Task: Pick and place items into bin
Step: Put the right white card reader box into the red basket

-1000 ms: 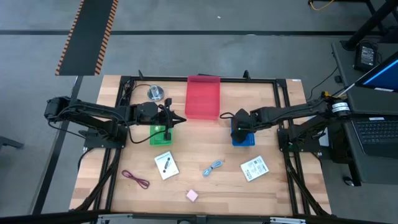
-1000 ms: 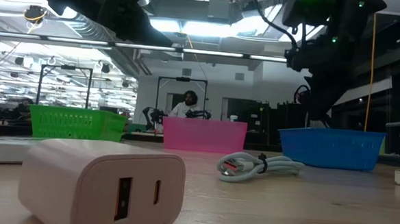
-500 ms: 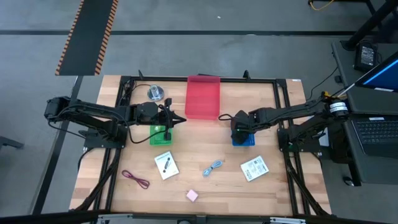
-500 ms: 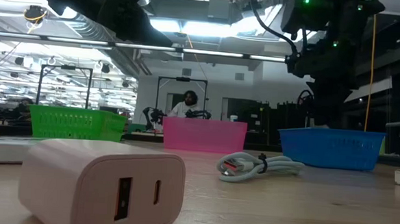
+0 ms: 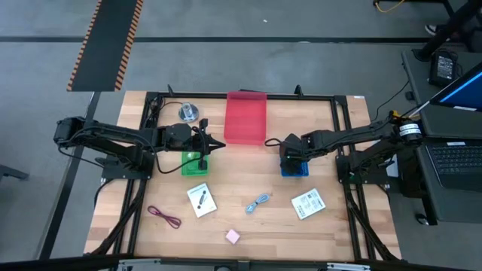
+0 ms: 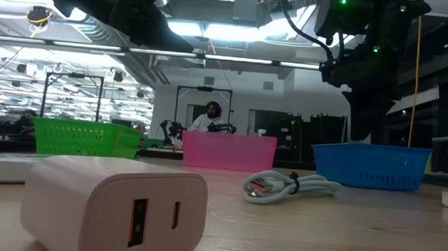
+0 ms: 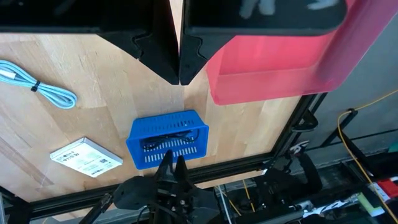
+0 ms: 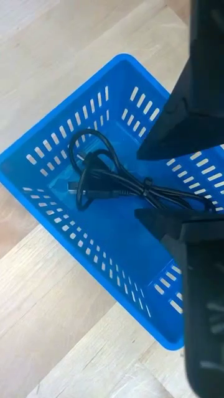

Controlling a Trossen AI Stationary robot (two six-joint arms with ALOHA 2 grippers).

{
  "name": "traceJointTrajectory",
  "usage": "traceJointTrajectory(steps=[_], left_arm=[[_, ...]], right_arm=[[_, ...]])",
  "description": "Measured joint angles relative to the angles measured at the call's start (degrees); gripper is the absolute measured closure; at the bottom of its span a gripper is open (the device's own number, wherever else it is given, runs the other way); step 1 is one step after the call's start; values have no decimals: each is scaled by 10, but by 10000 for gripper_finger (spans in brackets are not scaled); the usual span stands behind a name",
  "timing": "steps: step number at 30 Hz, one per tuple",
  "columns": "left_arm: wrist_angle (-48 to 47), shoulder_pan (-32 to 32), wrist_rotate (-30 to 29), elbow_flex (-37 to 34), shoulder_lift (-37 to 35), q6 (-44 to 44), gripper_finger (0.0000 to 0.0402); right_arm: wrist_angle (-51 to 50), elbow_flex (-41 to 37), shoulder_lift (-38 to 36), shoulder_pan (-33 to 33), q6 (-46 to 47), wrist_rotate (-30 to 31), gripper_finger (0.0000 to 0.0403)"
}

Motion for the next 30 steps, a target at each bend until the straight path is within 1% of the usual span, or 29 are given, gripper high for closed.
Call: traceJointTrajectory(steps=[8, 15, 21, 27, 30], left_arm=[[0, 0, 0, 0, 0, 0, 393], [0, 0, 0, 0, 0, 0, 394], [0, 0, -1, 0, 0, 0, 393], [0, 0, -1, 0, 0, 0, 394], [0, 0, -1, 0, 0, 0, 393]], right_arm=[[1, 0, -10, 0, -11, 0, 306], [19, 0, -54, 0, -22, 8, 327], [58, 0, -99, 14, -76, 50, 358], [129, 0, -130, 50, -154, 67, 396], [162, -2, -133, 73, -196, 89, 398]])
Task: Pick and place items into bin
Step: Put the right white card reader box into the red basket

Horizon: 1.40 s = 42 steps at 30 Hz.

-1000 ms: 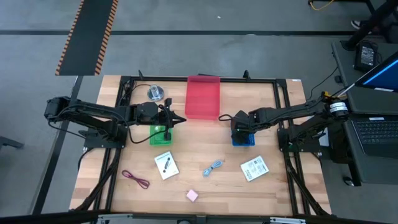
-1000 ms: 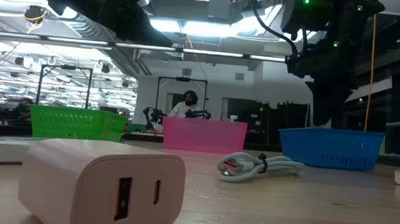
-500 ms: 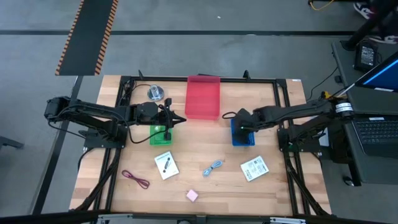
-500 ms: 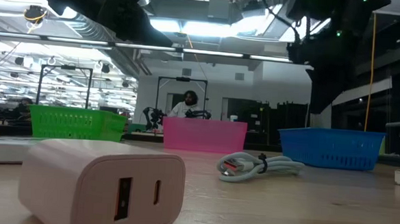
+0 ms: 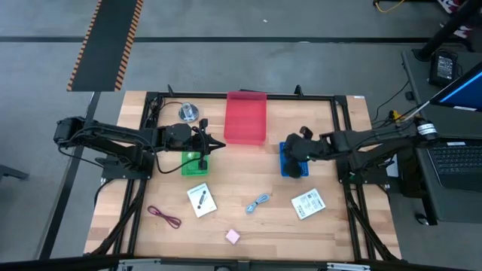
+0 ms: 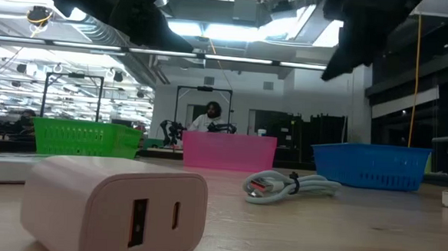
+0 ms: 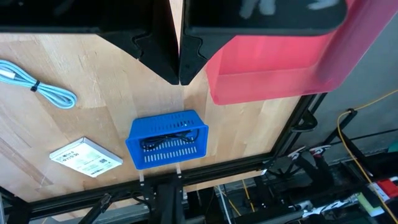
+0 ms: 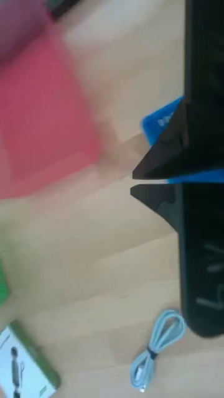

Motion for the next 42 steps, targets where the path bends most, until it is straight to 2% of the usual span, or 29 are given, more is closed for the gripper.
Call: traceJointTrajectory(steps=[3, 10, 14, 18, 24, 29, 35, 42], left_arm=[[0, 0, 0, 0, 0, 0, 394], [-4, 0, 17, 0, 0, 0, 396], [-5, -8, 50, -3, 0, 0, 400], [-10, -26, 58, -3, 0, -2, 398], [-13, -63, 58, -3, 0, -2, 400], [0, -101, 37, -4, 0, -23, 399], [50, -153, -37, -3, 26, -26, 399], [115, -181, -55, -4, 98, -44, 398]], right_arm=[[47, -19, 0, 22, -25, 22, 397], [189, -94, 0, 70, -73, 21, 401], [271, -127, 0, 100, -121, 4, 401], [304, -139, 0, 119, -148, -18, 402], [306, -139, 0, 142, -145, -55, 402], [292, -139, 0, 161, -107, -57, 403], [193, -112, 0, 180, -15, -56, 403], [93, -76, 0, 204, 38, -56, 403]])
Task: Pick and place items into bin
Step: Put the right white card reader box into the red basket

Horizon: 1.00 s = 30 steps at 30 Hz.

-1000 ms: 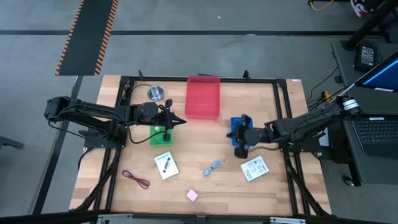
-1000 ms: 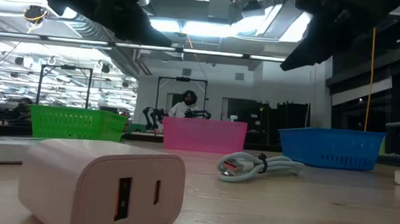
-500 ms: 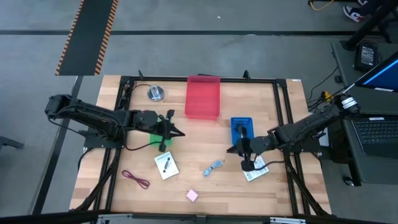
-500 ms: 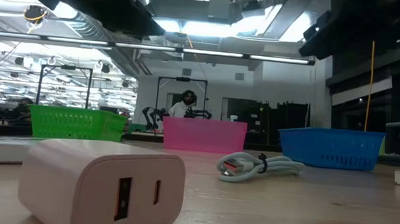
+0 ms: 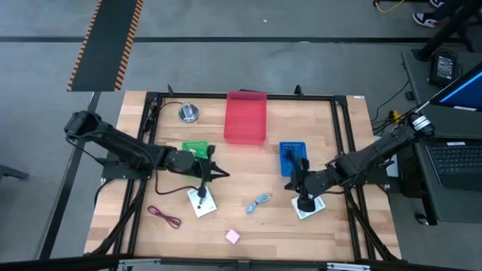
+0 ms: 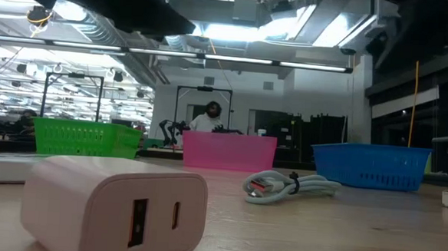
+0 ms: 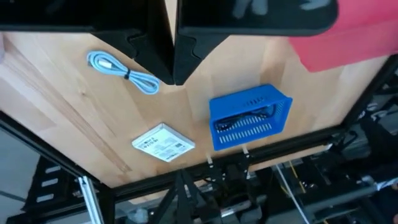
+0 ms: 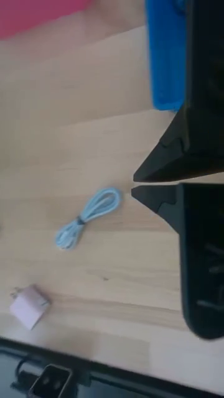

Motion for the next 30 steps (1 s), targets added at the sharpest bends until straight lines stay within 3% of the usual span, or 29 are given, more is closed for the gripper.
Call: traceJointTrajectory(steps=[8, 18, 30], left_arm=[[4, -18, -30, 44, 69, -48, 400], [-65, -30, -43, 187, 197, -47, 398], [-73, -32, -39, 317, 325, 3, 398]], right_arm=[[-129, 34, 0, 21, 92, 0, 403], [-340, 80, 0, 74, 287, -20, 403], [-393, 80, 0, 187, 497, -32, 403]])
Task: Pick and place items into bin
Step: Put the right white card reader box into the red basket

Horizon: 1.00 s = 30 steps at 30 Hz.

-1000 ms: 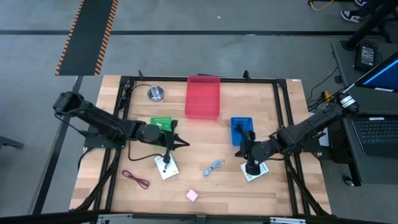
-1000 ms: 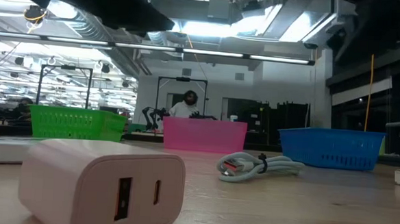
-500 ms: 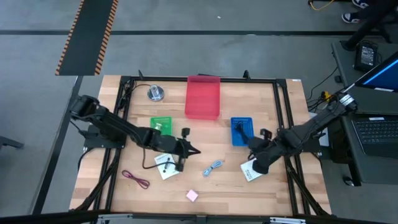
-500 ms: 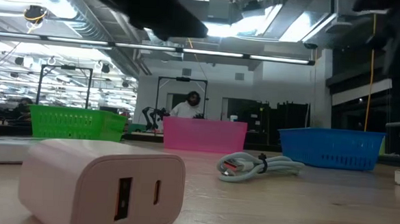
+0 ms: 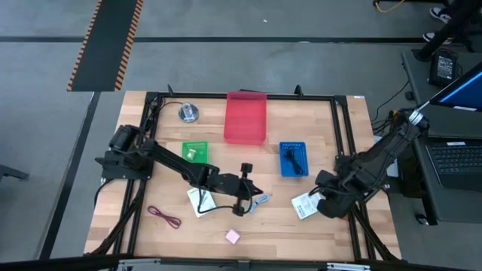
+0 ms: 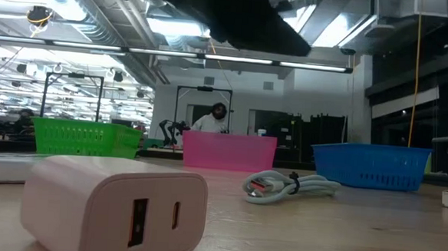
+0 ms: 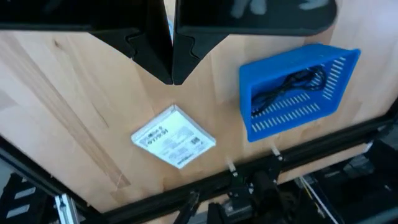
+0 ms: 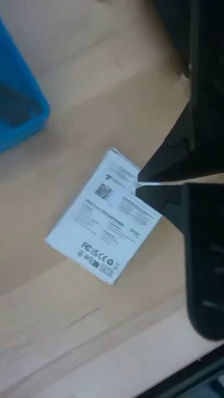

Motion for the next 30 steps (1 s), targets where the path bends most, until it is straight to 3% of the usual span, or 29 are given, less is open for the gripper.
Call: traceJointTrajectory(steps=[8, 17, 30], left_arm=[[12, 0, 8, 16, 11, 0, 398], [15, 0, 27, 16, 11, 0, 398], [10, 0, 25, 15, 11, 0, 398]], right_arm=[[39, -53, 0, 63, 113, -2, 403], [159, -128, 3, 77, 145, -21, 403], [171, -144, 18, 79, 173, -62, 403]])
